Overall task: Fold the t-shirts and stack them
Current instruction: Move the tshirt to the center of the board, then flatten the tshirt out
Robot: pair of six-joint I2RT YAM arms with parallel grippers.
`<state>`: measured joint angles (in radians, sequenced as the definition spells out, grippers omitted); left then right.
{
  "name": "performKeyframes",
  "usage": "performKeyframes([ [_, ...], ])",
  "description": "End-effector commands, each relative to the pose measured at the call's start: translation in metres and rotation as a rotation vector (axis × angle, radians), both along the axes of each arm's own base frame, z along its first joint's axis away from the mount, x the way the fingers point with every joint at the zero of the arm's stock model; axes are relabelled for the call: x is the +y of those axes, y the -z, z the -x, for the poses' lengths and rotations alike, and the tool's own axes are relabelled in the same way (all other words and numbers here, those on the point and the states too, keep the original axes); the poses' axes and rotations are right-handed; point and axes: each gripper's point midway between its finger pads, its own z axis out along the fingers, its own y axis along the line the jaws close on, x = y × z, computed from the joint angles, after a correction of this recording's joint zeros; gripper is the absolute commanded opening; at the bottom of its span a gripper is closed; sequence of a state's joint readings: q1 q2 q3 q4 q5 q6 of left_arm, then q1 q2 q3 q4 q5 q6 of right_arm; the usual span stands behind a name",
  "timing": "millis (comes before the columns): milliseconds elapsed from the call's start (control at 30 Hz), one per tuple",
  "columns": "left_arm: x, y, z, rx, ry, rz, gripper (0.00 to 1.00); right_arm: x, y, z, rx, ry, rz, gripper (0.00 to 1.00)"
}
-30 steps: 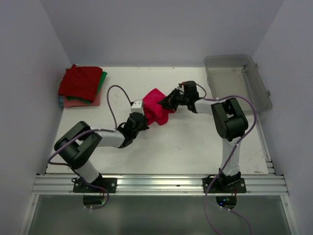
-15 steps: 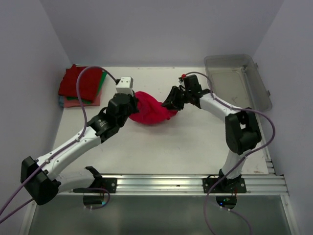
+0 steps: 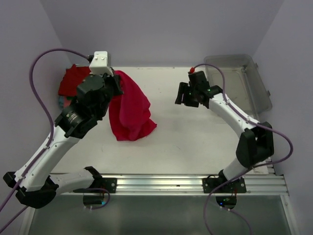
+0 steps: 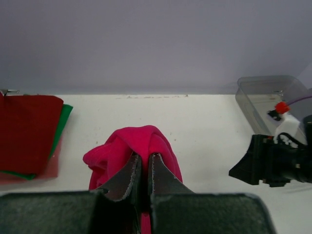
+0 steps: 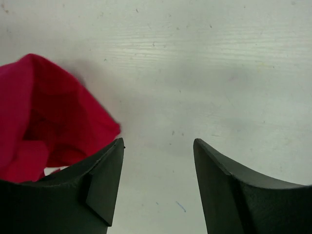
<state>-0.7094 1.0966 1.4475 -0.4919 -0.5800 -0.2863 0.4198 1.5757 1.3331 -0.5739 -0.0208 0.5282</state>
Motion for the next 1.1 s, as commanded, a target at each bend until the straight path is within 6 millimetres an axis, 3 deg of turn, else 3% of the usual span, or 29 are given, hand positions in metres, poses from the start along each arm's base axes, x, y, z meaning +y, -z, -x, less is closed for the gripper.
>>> performKeyframes([
  [0, 0.000, -0.043, 0.008, -0.070, 0.046, 0.007, 0.00, 0.017, 0.013, -0.018, 0.023, -0.071, -0.001, 0.63],
  [67, -0.004, -0.061, 0.011, -0.088, 0.080, 0.026, 0.00, 0.034, 0.017, -0.028, 0.005, -0.111, -0.065, 0.63],
  [100, -0.013, -0.058, 0.011, -0.068, 0.121, 0.018, 0.00, 0.045, 0.014, -0.026, 0.018, -0.149, -0.114, 0.63],
  [167, -0.014, -0.072, 0.014, -0.079, 0.139, 0.027, 0.00, 0.061, 0.012, -0.026, 0.016, -0.190, -0.190, 0.63],
  [367, -0.015, -0.098, 0.018, -0.127, 0.158, 0.065, 0.00, 0.110, 0.002, 0.017, -0.014, -0.385, -0.360, 0.63],
  [500, -0.017, -0.103, 0.018, -0.138, 0.164, 0.080, 0.01, 0.134, 0.000, 0.052, 0.024, -0.479, -0.522, 0.63],
  [600, -0.017, -0.103, 0.015, -0.133, 0.153, 0.079, 0.01, 0.134, 0.008, 0.078, 0.061, -0.483, -0.533, 0.63],
  [633, -0.016, -0.104, 0.015, -0.137, 0.152, 0.081, 0.01, 0.134, -0.005, 0.082, 0.018, -0.496, -0.549, 0.63],
  [800, -0.022, -0.100, 0.010, -0.126, 0.156, 0.083, 0.02, 0.127, -0.028, 0.118, -0.003, -0.501, -0.663, 0.62],
  [1067, -0.038, -0.072, 0.004, -0.065, 0.198, 0.080, 0.02, 0.128, -0.072, 0.132, -0.106, -0.561, -0.757, 0.63],
])
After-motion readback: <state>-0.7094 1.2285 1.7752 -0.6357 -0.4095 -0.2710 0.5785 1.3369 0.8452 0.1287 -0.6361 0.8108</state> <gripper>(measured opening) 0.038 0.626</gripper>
